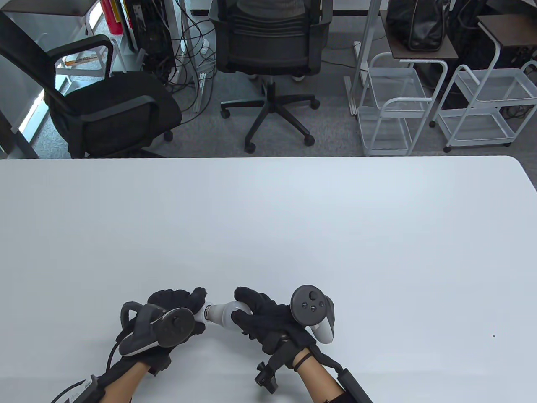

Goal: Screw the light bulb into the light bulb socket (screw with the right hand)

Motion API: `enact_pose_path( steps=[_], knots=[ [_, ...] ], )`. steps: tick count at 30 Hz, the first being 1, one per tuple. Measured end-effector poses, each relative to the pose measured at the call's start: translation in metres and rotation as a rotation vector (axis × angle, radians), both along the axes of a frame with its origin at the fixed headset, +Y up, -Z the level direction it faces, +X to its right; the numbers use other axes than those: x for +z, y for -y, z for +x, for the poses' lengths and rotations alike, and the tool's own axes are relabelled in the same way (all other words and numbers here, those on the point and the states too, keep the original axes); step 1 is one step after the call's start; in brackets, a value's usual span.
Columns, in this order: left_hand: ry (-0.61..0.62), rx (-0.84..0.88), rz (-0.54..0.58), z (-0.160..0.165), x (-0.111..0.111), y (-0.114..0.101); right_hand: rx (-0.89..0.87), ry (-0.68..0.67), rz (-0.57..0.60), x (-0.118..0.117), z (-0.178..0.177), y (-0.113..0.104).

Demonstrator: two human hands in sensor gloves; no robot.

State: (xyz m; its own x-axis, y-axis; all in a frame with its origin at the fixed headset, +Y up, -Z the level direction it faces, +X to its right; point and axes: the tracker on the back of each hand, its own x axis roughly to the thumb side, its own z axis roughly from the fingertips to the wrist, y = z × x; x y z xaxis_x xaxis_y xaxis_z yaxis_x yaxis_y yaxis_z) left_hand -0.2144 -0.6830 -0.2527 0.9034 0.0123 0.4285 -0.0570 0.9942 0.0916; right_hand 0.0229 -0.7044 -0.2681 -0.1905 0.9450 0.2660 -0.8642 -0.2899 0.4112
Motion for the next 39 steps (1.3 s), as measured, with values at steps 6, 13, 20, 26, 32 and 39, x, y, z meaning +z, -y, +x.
enact_pose_path(
  steps=[6, 13, 20, 26, 32, 39],
  knots=[
    [0.002, 0.003, 0.001, 0.0011, 0.0, 0.0005, -0.029, 0.043, -0.021, -0.001, 0.0039, 0.0025],
    [-0.012, 0.004, 0.009, -0.0011, -0.0006, 0.0001, -0.006, -0.008, -0.02, 0.0008, -0.0001, 0.0009],
    [-0.003, 0.004, 0.018, 0.0012, 0.0001, 0.0007, -0.074, 0.036, -0.081, -0.0023, 0.0054, 0.0068],
    [-0.02, 0.018, 0.005, -0.0034, -0.0019, 0.0011, -0.057, -0.032, -0.074, -0.0012, 0.0012, 0.0049],
    [-0.012, 0.011, 0.017, -0.0023, -0.0006, 0.0011, -0.048, -0.003, -0.056, -0.0019, 0.0022, 0.0051],
    [-0.013, 0.012, 0.013, -0.0031, -0.0012, 0.0018, -0.091, -0.014, -0.068, -0.0032, 0.0037, 0.0087]
  ],
)
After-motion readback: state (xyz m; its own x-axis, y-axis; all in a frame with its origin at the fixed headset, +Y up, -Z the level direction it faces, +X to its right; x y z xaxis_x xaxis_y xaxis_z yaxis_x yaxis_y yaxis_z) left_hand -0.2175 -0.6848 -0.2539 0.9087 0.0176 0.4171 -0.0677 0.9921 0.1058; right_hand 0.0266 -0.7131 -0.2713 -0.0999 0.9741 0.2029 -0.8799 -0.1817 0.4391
